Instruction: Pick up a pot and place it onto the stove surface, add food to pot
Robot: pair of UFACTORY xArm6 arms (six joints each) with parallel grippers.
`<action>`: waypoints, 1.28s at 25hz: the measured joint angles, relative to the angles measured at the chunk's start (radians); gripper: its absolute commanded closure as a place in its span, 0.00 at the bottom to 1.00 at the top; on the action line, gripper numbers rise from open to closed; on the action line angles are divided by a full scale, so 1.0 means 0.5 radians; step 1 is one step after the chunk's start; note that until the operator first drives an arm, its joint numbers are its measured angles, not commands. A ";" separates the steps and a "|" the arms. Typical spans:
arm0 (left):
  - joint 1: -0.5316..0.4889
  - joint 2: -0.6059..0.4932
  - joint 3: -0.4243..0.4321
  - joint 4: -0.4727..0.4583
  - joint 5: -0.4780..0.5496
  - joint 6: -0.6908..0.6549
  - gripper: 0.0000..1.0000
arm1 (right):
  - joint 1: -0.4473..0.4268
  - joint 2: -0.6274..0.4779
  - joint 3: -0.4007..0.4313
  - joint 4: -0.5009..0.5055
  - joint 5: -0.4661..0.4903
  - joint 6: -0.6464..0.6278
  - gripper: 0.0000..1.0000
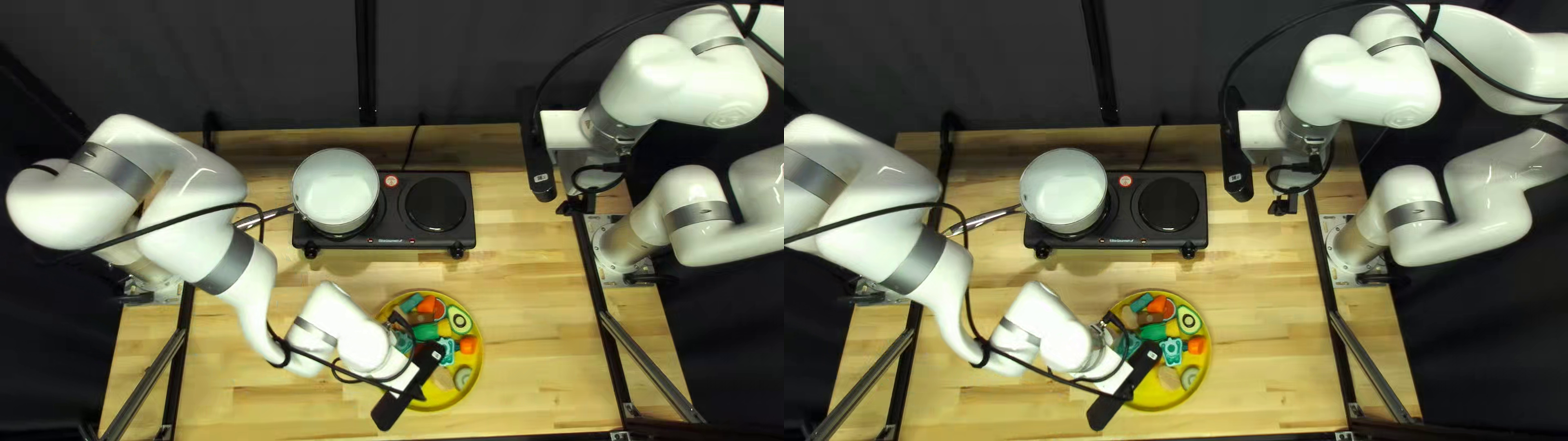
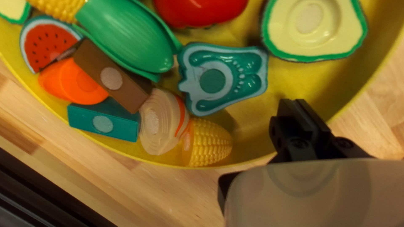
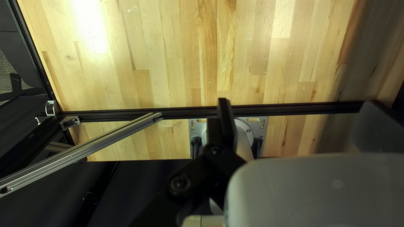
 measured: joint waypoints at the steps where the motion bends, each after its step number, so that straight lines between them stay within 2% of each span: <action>1: -0.016 -0.056 0.034 0.015 0.031 -0.037 1.00 | 0.000 0.000 0.000 0.000 0.000 0.000 0.00; 4: -0.074 -0.208 0.109 0.052 0.157 -0.152 1.00 | 0.000 0.000 0.000 0.000 0.000 0.000 0.00; 5: -0.091 -0.239 0.107 0.058 0.212 -0.182 0.26 | 0.000 0.000 0.000 0.000 0.000 0.000 0.00; 6: -0.105 -0.262 0.085 0.060 0.273 -0.208 0.00 | 0.000 0.000 0.000 0.000 0.000 0.000 0.00; 11: -0.118 -0.361 -0.116 -0.041 0.542 -0.394 0.00 | 0.000 0.000 0.000 0.000 0.000 0.000 0.00; 17: -0.168 -0.713 -0.101 -0.168 0.837 -0.851 0.00 | 0.000 0.000 0.000 0.000 0.000 0.000 0.00; 21: -0.180 -0.695 -0.277 -0.213 1.023 -1.106 0.00 | 0.000 0.000 0.000 0.000 0.000 0.000 0.00; 24: -0.117 -0.526 -0.368 -0.232 0.951 -1.110 0.00 | 0.000 0.000 0.000 0.000 0.000 0.000 0.00; 27: -0.018 -0.320 -0.421 -0.292 0.716 -0.994 0.00 | 0.000 0.000 0.000 0.000 0.000 0.000 0.00; 30: 0.066 -0.287 -0.321 -0.382 0.470 -0.889 0.00 | 0.000 0.000 0.000 0.000 0.000 0.000 0.00; 32: 0.089 -0.288 -0.289 -0.411 0.410 -0.860 0.00 | 0.000 0.000 0.000 0.000 0.000 0.000 0.00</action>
